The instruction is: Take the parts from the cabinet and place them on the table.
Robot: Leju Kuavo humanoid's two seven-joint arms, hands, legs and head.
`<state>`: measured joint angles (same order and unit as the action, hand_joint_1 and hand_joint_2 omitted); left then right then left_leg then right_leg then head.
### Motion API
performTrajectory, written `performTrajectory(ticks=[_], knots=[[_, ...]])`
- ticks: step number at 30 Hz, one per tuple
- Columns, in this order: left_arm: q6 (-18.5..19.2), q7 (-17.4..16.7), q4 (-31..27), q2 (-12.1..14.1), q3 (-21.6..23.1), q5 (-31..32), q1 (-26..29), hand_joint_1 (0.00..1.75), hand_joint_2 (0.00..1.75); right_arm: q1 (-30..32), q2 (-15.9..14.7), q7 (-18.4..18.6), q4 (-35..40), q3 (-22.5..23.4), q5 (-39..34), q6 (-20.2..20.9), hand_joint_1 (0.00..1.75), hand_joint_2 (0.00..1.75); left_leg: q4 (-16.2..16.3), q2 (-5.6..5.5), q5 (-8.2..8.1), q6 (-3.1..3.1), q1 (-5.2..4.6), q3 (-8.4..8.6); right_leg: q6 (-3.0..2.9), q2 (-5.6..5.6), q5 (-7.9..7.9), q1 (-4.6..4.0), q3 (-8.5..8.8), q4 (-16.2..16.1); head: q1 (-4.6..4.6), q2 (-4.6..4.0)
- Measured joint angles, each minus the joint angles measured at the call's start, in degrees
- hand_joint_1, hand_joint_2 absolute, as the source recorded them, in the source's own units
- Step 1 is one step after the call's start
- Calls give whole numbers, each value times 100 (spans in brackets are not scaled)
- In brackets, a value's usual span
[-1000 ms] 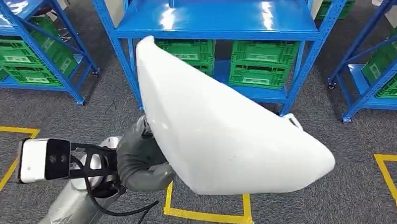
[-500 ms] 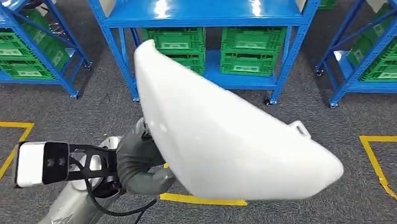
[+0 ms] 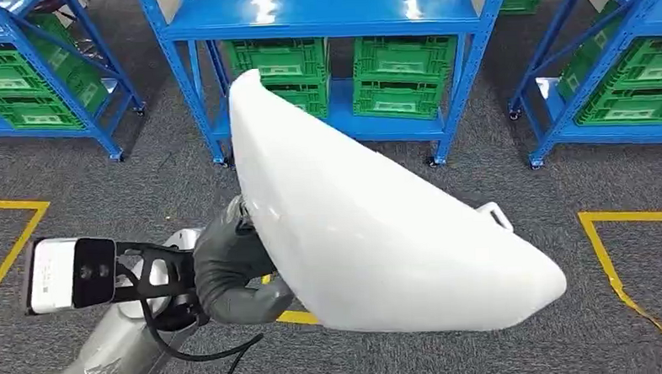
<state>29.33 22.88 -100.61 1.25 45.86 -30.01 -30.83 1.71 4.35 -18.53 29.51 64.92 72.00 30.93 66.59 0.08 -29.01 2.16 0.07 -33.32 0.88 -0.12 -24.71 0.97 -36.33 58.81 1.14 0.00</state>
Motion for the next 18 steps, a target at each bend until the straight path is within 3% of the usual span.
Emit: performTrajectory(ticks=[1, 2, 3, 4, 5, 7, 8, 9, 10, 11, 12, 13, 14, 15, 16, 18], knots=[[-2, 7, -9, -11, 0, 11, -15, 175, 175, -18, 41, -9, 9, 2, 11, -29, 0, 0, -937, -50, -269, 152, -63, 582, 59, 8, 110, 7, -47, -16, -24, 0], [-9, 24, -11, -7, 0, 26, -32, 175, 175, -22, 26, -17, 4, 0, 46, -33, 0, 0, -956, -50, -153, 141, -157, 537, 163, 12, 275, 103, -66, -110, 2, 0], [-9, 24, -11, -9, 0, 37, -33, 175, 175, -9, 31, -17, 2, 0, 57, -42, 0, 0, -1065, -40, -25, 181, -169, 497, 211, 30, 369, 79, -56, -203, 2, 0], [-9, 33, -11, -9, 2, 50, -38, 175, 175, -14, 31, -17, 0, 2, 63, -50, 0, 0, -1222, 32, 129, 159, -81, 534, 167, 26, 246, 66, -124, -141, -11, 0], [-11, 35, -9, -20, 11, 59, -57, 175, 175, -11, 31, -20, -2, 0, 72, -57, 0, 0, -1269, 9, 243, 216, -92, 449, 98, 25, -49, 29, -220, 47, -17, 0], [-13, 35, -2, -24, 18, 66, -51, 175, 175, -15, 9, -20, -4, 0, 74, -81, 0, 0, -1261, 14, 380, 168, -98, 257, 28, 21, -647, 33, -386, 773, -28, 0], [-13, 35, 0, -22, 28, 70, -45, 175, 175, -17, -2, -20, -4, 0, 74, -83, 0, 0, -1244, 20, 451, 167, -104, 153, 38, 22, -828, 30, -457, 1190, -26, 0], [-13, 35, 2, -24, 39, 70, -41, 175, 175, -19, -13, -20, -4, 0, 74, -83, 0, 0, -1213, 28, 526, 162, -105, 34, 102, 23, -831, 26, -471, 1540, -28, 0], [-13, 35, 4, -22, 48, 70, -38, 175, 175, -18, -22, -20, -4, 0, 74, -83, 0, 0, -1183, 37, 587, 155, -104, -81, 192, 21, -678, 32, -390, 1643, -33, 0], [-13, 35, 7, -22, 57, 70, -36, 175, 175, -19, -26, -20, -4, 0, 74, -83, 0, 0, -1141, 40, 651, 141, -99, -205, 287, 21, -446, 46, -208, 1522, -31, 0], [-13, 35, 7, -22, 66, 70, -37, 175, 175, -23, -37, -20, -4, 0, 74, -83, 0, 0, -1079, 40, 712, 119, -87, -336, 348, 19, -267, 58, 74, 1195, -31, 0], [-13, 35, 7, -22, 70, 70, -38, 175, 175, -37, -42, -20, -4, 0, 74, -85, 0, 0, -998, 37, 754, 88, -85, -451, 350, 17, -267, 67, 433, 733, -31, 0], [-13, 35, 4, -26, 74, 70, -39, 175, 175, -64, -42, -20, -4, 0, 77, -87, 0, 0, -916, 35, 784, 57, -108, -551, 287, 16, -561, 66, 824, 153, -37, 0], [-19, 35, 2, -28, 72, 76, -41, 175, 175, -78, -57, -28, -6, 0, 77, -103, 0, 0, -848, 53, 823, 29, -117, -605, 163, 37, -786, 22, 1026, -299, -15, 0], [-20, 35, 2, -24, 76, 88, -40, 175, 175, -78, -52, -33, -13, -2, 96, -107, 0, 0, -879, 64, 903, 7, -115, -604, 150, 34, -728, 22, 929, -221, -20, 0], [-20, 37, 6, -20, 77, 88, -33, 175, 175, -77, -57, -52, -41, -2, 107, -122, 0, 0, -884, 55, 1016, -29, -106, -642, 54, 33, -660, 1, 866, -171, -15, 0]])
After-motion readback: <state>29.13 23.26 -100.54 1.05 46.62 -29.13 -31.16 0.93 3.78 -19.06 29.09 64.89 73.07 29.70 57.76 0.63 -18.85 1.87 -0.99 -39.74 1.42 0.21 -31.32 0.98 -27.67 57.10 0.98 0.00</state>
